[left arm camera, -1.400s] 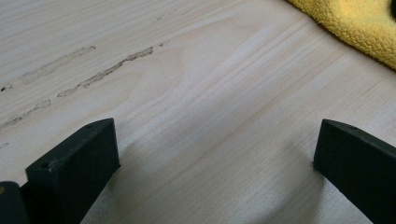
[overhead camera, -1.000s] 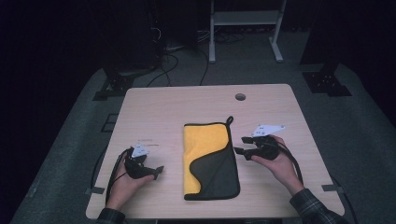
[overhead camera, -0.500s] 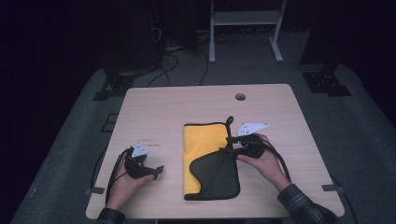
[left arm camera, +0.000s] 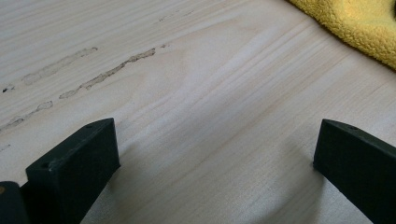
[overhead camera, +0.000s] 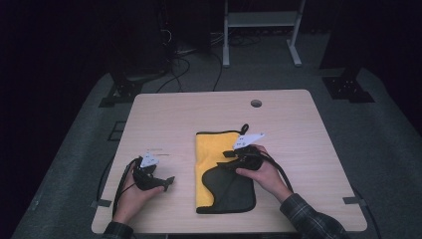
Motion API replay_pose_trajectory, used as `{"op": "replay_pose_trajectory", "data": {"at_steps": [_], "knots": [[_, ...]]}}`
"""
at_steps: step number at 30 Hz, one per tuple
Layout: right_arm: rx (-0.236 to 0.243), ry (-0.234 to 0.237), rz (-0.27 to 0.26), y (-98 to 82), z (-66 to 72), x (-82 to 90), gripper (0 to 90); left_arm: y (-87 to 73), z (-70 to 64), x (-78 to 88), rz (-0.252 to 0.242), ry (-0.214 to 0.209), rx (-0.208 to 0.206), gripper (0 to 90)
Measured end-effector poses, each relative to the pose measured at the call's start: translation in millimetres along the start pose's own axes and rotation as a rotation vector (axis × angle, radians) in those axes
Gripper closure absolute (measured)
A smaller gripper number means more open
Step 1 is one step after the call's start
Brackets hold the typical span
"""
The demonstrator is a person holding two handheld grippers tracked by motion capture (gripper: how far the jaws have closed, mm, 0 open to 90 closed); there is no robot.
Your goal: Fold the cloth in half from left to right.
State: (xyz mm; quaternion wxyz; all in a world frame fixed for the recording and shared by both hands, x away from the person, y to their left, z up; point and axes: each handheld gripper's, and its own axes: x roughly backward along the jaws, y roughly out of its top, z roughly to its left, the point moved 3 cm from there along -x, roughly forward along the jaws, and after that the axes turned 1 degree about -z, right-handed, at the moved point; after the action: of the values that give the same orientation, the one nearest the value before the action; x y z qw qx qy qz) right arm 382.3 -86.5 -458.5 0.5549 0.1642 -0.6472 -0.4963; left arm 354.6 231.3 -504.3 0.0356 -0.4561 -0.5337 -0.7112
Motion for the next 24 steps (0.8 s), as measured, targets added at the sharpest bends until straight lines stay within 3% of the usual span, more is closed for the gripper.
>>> {"op": "replay_pose_trajectory", "data": {"at_steps": [15, 20, 24], "knots": [[0.035, 0.088, 0.071, 3.4, 17.9, -46.8, 44.4, 0.0, 0.0, 0.0, 0.000, 0.000, 0.000, 0.0], [0.061, 0.096, 0.126, -5.1, 22.9, -59.8, 43.9, 0.0, 0.0, 0.0, 0.000, 0.000, 0.000, 0.0], [0.072, 0.090, 0.130, -7.4, 23.6, -60.9, 46.4, 0.0, 0.0, 0.0, 0.000, 0.000, 0.000, 0.0]]}}
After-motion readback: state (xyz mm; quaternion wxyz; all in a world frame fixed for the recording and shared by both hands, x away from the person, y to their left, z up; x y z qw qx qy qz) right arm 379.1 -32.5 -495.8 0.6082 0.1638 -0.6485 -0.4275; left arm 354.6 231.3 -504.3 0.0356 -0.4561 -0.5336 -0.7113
